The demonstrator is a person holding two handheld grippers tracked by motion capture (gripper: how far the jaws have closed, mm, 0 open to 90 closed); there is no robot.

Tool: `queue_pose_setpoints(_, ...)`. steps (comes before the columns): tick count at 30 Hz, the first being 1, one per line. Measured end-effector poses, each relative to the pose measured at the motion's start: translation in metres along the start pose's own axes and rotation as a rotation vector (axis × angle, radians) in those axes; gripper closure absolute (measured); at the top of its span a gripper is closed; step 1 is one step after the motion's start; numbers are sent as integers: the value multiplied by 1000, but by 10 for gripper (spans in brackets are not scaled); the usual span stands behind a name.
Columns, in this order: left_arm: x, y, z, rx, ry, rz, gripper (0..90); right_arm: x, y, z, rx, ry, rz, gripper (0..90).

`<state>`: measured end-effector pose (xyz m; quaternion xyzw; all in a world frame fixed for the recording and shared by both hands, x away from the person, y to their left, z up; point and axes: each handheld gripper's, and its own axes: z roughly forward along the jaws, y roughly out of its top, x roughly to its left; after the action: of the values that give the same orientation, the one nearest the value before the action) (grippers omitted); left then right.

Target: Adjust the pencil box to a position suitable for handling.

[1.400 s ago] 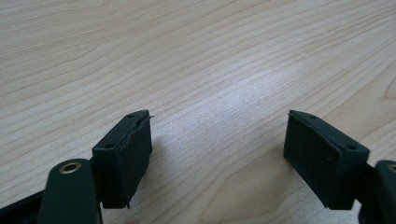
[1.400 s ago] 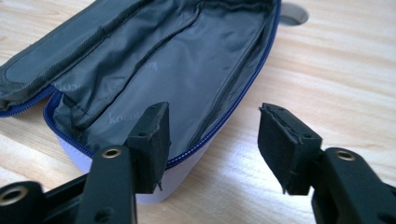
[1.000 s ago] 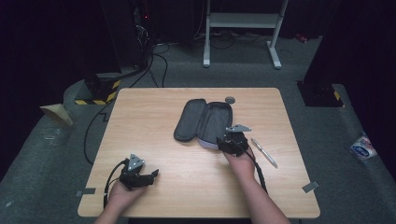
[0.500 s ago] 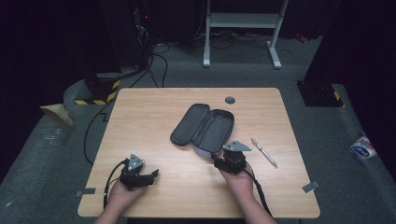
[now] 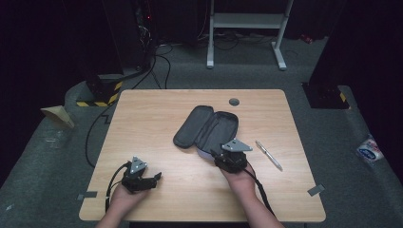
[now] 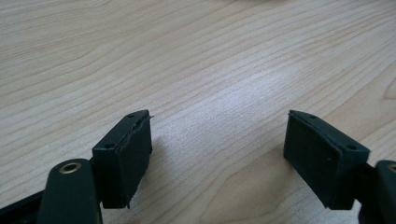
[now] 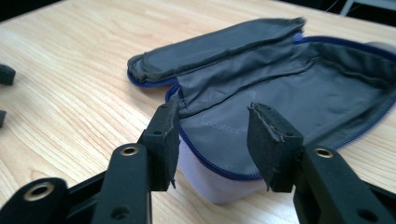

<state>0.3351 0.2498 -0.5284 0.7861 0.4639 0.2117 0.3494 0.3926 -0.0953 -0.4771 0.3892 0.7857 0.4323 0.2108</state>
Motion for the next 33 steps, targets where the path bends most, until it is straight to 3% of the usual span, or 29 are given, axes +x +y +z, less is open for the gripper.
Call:
queue_pose_setpoints(4,0,0,0,0,1,4,237,4,-5,11,44,12,-10,568)
queue_pose_setpoints(9,0,0,0,0,-1,2,237,12,-15,10,58,55,-25,759)
queue_pose_setpoints(12,0,0,0,-2,-1,-1,237,23,-19,5,39,87,-43,825)
queue_pose_setpoints(18,0,0,0,-2,-2,-2,237,57,-27,-4,16,169,-77,838)
queue_pose_setpoints(22,0,0,0,-3,0,-1,238,67,-26,-14,-27,221,-101,737)
queue_pose_setpoints(25,0,0,0,-4,0,-2,238,51,-17,-25,-63,178,-77,676)
queue_pose_setpoints(33,0,0,0,-1,1,6,241,-36,0,-21,-34,-131,21,579)
